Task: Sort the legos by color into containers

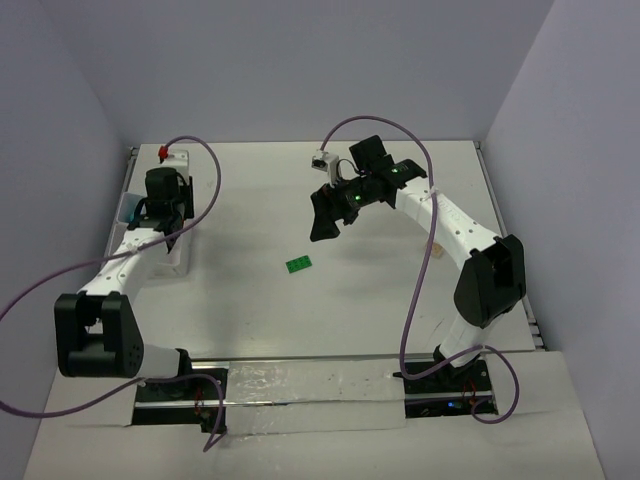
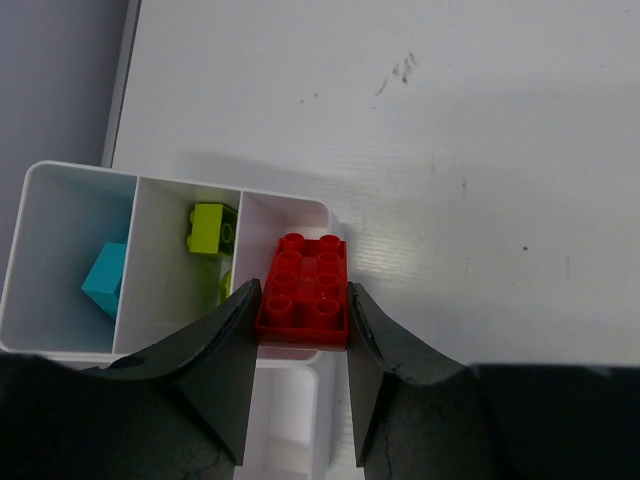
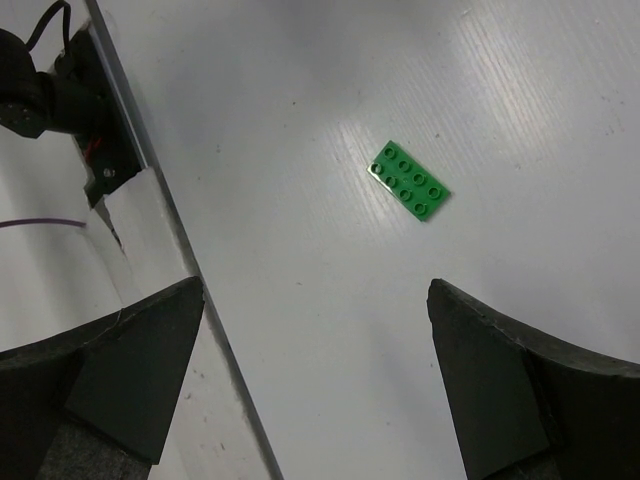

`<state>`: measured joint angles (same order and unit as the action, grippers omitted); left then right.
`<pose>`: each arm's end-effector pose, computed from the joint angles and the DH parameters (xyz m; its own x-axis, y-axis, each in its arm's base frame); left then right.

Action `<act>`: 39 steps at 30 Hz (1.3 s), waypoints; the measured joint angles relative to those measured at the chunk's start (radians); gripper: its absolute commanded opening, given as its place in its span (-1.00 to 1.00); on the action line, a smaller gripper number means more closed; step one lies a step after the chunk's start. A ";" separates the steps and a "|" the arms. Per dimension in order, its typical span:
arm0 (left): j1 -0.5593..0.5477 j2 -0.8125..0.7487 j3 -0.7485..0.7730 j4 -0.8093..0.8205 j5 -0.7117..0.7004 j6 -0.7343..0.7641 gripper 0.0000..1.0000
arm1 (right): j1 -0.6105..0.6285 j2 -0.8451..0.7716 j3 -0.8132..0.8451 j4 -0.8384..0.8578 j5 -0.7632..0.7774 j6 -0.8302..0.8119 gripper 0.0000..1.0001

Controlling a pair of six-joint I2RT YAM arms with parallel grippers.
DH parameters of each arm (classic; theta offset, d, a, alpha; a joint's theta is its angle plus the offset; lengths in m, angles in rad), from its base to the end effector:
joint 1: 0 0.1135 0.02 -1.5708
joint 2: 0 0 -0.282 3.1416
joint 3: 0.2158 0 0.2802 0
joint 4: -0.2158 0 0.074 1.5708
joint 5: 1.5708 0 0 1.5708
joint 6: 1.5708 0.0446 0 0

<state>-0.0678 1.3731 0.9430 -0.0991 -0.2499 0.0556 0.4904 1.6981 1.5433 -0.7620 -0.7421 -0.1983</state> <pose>0.3396 -0.0120 0.2712 -0.5111 0.0887 -0.8549 -0.1191 0.9778 0.1726 0.3391 0.2152 0.3255 -0.5466 -0.4564 -0.7021 -0.8338 0.3740 0.4060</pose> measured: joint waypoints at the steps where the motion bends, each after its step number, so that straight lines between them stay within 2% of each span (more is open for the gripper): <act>1: 0.007 0.020 0.009 0.002 -0.003 0.006 -1.00 | 0.000 0.000 0.000 0.000 0.001 0.000 1.00; 18: 0.078 0.159 0.055 0.007 0.049 0.102 -0.98 | 0.000 0.000 -0.004 0.000 0.000 0.000 0.99; 21: 0.094 0.166 0.055 0.007 0.062 0.112 -0.63 | 0.000 0.000 -0.008 0.000 0.000 0.000 1.00; 22: 0.097 0.168 0.055 0.006 0.068 0.115 -0.46 | 0.000 0.000 -0.008 0.000 0.000 0.000 1.00; 23: 0.098 0.170 0.056 0.006 0.073 0.117 -0.46 | 0.000 0.000 -0.008 0.000 0.000 0.000 1.00; 24: 0.102 0.172 0.059 0.005 0.081 0.119 -0.14 | 0.000 0.000 -0.008 0.000 0.001 -0.001 1.00; 25: 0.107 0.173 0.060 0.005 0.090 0.120 0.07 | 0.000 0.000 -0.008 0.000 0.001 -0.001 1.00; 26: 0.111 0.174 0.062 0.004 0.099 0.123 0.14 | 0.000 0.000 -0.008 -0.001 0.001 -0.001 1.00; 27: 0.116 0.174 0.064 0.001 0.109 0.126 0.33 | 0.000 0.000 -0.008 -0.001 0.002 0.000 1.00; 29: 0.127 0.174 0.070 -0.005 0.125 0.128 0.55 | 0.000 0.000 -0.008 -0.001 0.002 0.000 0.99; 32: 0.139 0.167 0.082 -0.023 0.155 0.134 0.66 | 0.000 0.000 -0.008 -0.001 0.003 0.000 1.00; 39: 0.142 0.099 0.157 -0.115 0.242 0.128 0.67 | -0.002 -0.001 -0.009 -0.001 0.037 0.000 1.00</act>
<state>0.0738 1.4722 1.1001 -0.2146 -0.0079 0.1836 0.4882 1.6967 1.5347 -0.7634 -0.7053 -0.1986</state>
